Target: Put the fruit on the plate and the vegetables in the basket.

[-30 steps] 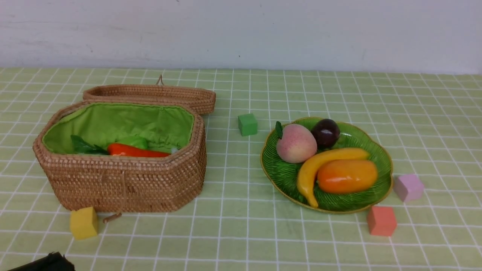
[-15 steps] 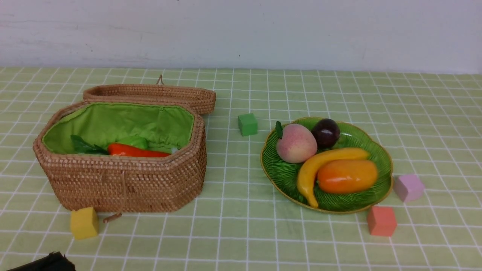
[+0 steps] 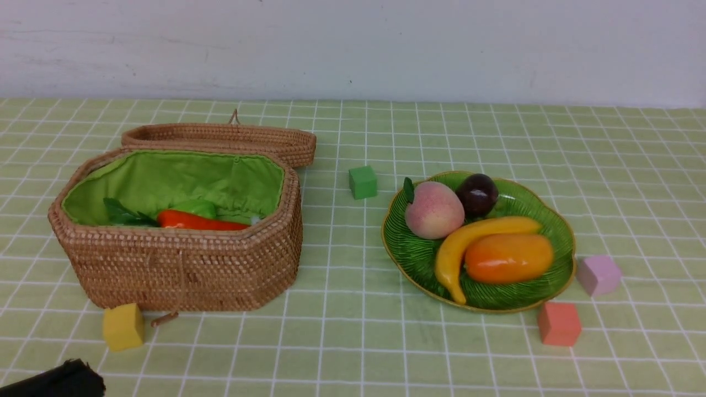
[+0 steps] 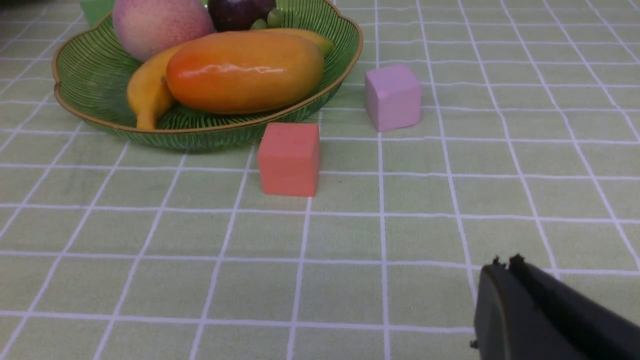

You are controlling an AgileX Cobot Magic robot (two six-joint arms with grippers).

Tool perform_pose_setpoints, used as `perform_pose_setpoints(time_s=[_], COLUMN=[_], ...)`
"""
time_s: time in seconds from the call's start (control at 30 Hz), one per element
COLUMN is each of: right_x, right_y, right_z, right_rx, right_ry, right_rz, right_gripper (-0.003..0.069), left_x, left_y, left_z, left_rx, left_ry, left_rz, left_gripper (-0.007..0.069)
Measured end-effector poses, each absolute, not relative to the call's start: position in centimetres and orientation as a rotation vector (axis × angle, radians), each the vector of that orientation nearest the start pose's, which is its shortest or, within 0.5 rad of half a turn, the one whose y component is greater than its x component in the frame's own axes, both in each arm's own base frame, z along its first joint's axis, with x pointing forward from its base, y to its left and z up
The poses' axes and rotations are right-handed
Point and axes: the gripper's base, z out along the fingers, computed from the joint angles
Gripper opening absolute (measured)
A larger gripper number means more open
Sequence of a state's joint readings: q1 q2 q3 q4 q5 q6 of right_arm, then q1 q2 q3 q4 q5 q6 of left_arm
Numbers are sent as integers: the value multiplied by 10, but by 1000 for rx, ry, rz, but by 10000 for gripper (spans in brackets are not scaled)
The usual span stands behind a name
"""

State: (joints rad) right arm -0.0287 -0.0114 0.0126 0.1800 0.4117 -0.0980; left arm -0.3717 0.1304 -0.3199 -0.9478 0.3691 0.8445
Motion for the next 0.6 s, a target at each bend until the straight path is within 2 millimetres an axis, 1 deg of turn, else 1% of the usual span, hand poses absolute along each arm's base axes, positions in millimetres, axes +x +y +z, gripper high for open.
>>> perform_pose_setpoints(time_s=[0.07, 0.17, 0.2, 0.23, 0.27, 0.33, 0.37, 0.4, 0.47, 0.5, 0.53, 0.57, 0.6], right_x=[51, 51, 51, 51, 51, 51, 51, 51, 51, 51, 51, 51, 51], right_y=[5, 5, 5, 5, 5, 5, 5, 5, 5, 5, 5, 5, 5], right_z=[173, 173, 173, 173, 173, 173, 173, 173, 173, 173, 173, 173, 173], right_rx=[42, 42, 42, 42, 42, 42, 42, 42, 42, 42, 42, 42, 42], right_ry=[1890, 1890, 1890, 1890, 1890, 1890, 1890, 1890, 1890, 1890, 1890, 1890, 1890], right_rz=[94, 94, 94, 94, 94, 94, 94, 94, 94, 94, 94, 94, 94], right_gripper=[-9, -6, -6, -3, -3, -1, -1, 0, 1, 1, 1, 2, 3], left_x=[37, 40, 40, 38, 38, 39, 40, 44, 49, 52, 52, 54, 55], left_y=[-39, -28, -27, -20, -19, -13, -13, -10, -8, -7, -7, -6, -6], left_z=[291, 289, 289, 283, 281, 267, 263, 251, 230, 216, 213, 197, 192], left_rx=[422, 269, 265, 167, 165, 90, 84, 38, -35, -77, -80, -123, -143], left_ry=[1469, 1444, 1438, 1423, 1425, 1442, 1453, 1496, 1574, 1623, 1631, 1680, 1700], left_rz=[-555, -458, -440, -361, -339, -234, -227, -194, -187, -203, -200, -220, -234], left_gripper=[-6, -13, -13, -13, -13, -13, -13, -13, -13, -13, -13, -13, -13])
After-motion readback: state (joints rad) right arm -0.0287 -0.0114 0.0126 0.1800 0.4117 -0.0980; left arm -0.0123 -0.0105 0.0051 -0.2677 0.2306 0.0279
